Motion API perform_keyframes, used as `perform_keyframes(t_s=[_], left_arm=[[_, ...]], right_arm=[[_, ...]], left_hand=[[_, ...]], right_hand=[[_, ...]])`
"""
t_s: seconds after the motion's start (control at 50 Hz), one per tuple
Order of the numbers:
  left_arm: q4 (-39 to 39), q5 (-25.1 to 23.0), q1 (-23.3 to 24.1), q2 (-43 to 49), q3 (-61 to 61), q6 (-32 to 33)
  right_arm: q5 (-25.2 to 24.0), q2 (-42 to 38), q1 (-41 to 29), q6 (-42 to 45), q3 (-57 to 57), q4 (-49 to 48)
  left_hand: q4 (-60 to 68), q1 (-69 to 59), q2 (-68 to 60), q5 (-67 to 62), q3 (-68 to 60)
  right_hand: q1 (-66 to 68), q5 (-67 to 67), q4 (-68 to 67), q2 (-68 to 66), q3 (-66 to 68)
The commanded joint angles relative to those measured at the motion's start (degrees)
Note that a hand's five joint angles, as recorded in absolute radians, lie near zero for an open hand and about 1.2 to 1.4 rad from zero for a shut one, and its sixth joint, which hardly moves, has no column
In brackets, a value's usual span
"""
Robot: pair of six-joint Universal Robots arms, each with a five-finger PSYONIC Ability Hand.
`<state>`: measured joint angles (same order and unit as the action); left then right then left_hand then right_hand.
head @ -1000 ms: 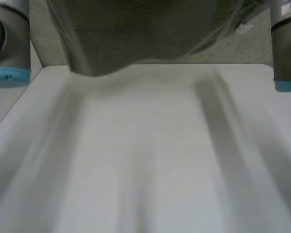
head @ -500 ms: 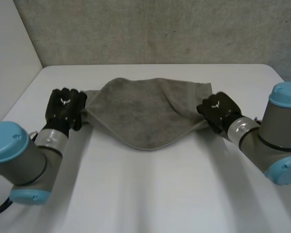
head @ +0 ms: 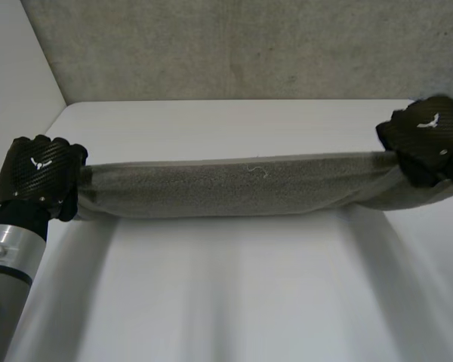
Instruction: Fold the towel.
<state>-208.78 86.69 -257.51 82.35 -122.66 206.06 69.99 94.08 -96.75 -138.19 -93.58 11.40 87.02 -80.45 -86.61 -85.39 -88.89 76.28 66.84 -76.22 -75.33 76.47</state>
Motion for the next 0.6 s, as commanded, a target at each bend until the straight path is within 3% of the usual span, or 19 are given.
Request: perform_keyframes(t_s=[0.02, 0.08, 0.2, 0.34, 0.6], left_arm=[[2.7, -2.1, 0.9, 0.9, 2.2, -0.3], [2.2, -2.7, 1.0, 3.0, 3.0, -0.3], [0.3, -2.8, 3.0, 17.4, 10.3, 0.3], [1.2, -2.4, 3.3, 33.5, 25.6, 0.2], [2.5, -2.0, 4.6, 49.8, 46.4, 0.4]], right_arm=[[-5.7, -0.6, 1.7, 0.2, 1.6, 0.3], [-5.9, -6.1, 1.0, 0.5, 2.3, -1.3], [-4.6, -14.4, 0.2, 0.6, 6.1, -6.0], [0.7, -29.3, -3.4, 0.8, 16.9, -9.7], [5.8, -46.6, -5.7, 0.6, 30.0, -20.2]], left_hand=[[-7.0, 0.4, 6.6, 15.4, 8.9], [-7.0, 0.4, 6.6, 15.4, 8.9], [-7.0, 0.4, 6.6, 15.4, 8.9], [-7.0, 0.4, 6.6, 15.4, 8.9], [-7.0, 0.4, 6.6, 15.4, 8.9]], right_hand=[[3.7, 3.2, -3.8, -4.7, 3.5], [3.7, 3.2, -3.8, -4.7, 3.5], [3.7, 3.2, -3.8, -4.7, 3.5], [3.7, 3.2, -3.8, -4.7, 3.5], [3.7, 3.2, -3.8, -4.7, 3.5]])
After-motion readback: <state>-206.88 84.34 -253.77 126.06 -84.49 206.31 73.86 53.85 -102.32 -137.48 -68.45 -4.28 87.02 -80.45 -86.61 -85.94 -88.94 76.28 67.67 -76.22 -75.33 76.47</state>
